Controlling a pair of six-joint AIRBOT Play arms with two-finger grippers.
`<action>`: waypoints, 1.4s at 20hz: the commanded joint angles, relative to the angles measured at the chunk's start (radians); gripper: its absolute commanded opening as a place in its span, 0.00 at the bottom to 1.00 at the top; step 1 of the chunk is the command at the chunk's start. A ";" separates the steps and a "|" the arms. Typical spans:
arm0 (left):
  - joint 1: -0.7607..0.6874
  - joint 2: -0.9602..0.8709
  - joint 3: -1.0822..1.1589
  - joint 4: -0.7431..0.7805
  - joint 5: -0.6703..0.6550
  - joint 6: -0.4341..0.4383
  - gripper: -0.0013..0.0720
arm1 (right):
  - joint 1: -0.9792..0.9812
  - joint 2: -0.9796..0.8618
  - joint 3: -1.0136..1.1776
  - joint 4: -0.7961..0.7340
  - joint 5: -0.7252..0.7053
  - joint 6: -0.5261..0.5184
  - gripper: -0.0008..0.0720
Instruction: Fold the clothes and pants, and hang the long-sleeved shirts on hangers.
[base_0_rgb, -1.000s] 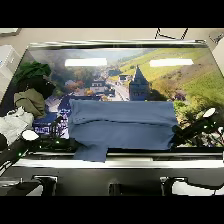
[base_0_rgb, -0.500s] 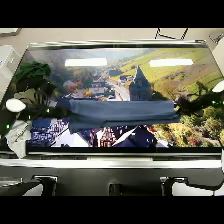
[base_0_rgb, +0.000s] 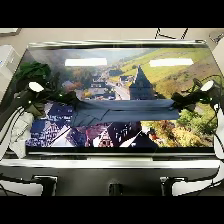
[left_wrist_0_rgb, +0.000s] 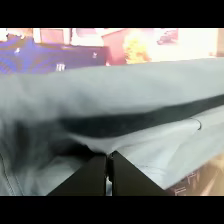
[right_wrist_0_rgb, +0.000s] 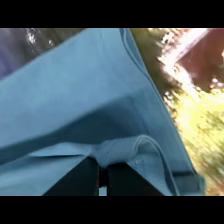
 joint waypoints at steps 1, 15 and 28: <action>-0.003 -0.084 0.029 0.001 -0.068 0.000 0.16 | 0.002 -0.042 0.003 0.062 -0.043 0.016 0.11; 0.044 0.117 0.084 -0.031 -0.219 0.001 0.68 | -0.136 -0.180 0.073 0.239 0.104 -0.101 0.98; -0.336 0.057 0.059 -0.083 0.171 -0.045 0.05 | -0.067 0.044 0.074 0.486 0.280 -0.249 0.06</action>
